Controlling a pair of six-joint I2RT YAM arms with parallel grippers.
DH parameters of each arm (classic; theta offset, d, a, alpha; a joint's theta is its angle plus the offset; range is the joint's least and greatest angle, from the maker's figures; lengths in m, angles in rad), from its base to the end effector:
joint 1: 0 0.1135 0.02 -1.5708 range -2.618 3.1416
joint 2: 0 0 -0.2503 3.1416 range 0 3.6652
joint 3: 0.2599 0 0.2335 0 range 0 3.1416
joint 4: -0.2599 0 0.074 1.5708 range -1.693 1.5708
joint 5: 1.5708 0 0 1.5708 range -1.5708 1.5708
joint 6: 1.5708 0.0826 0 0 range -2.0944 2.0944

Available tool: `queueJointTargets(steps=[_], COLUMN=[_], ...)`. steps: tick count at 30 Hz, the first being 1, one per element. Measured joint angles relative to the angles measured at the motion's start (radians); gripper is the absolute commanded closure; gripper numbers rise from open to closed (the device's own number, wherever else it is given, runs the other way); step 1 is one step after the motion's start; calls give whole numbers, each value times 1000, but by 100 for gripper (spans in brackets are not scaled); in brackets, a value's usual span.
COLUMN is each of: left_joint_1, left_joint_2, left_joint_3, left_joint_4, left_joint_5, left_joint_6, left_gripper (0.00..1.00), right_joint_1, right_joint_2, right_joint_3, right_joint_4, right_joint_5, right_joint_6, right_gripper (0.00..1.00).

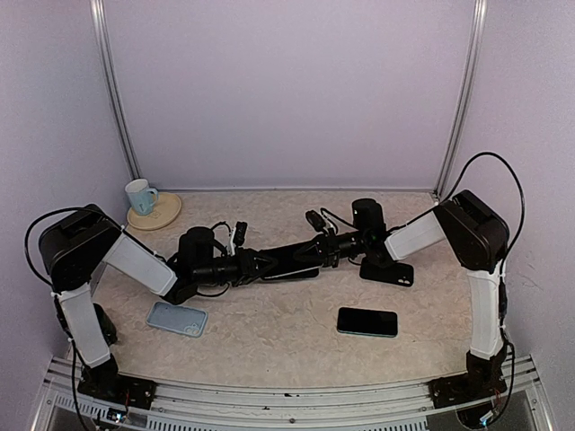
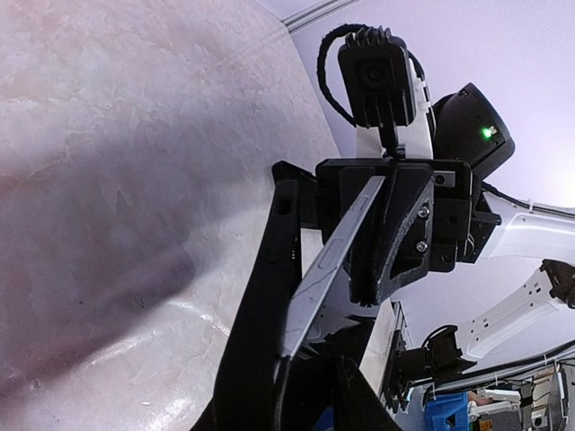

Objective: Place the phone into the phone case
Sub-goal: Pass from the right arm to the left

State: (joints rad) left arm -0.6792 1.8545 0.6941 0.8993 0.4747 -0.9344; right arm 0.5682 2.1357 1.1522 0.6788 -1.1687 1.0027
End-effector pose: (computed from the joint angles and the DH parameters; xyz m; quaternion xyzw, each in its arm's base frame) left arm 0.2701 -0.2666 0.1327 0.0439 0.7829 -0.5565 0.2749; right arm 0.3219 0.2957 0.1384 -0.1737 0.7270 0.6634 0.0344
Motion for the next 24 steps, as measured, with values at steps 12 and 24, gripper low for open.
queueJointTargets(steps=[12, 24], left_joint_1=[0, -1], left_joint_2=[-12, -27], left_joint_3=[-6, -6], left_joint_4=[27, 35], left_joint_5=[6, 23], left_joint_6=[-3, -2], left_gripper=[98, 100], right_joint_1=[-1, -1], right_joint_2=[-5, -12], right_joint_3=[0, 0], right_joint_4=[-4, -47], right_joint_5=[1, 5], right_joint_6=[-3, -13], right_gripper=[82, 72])
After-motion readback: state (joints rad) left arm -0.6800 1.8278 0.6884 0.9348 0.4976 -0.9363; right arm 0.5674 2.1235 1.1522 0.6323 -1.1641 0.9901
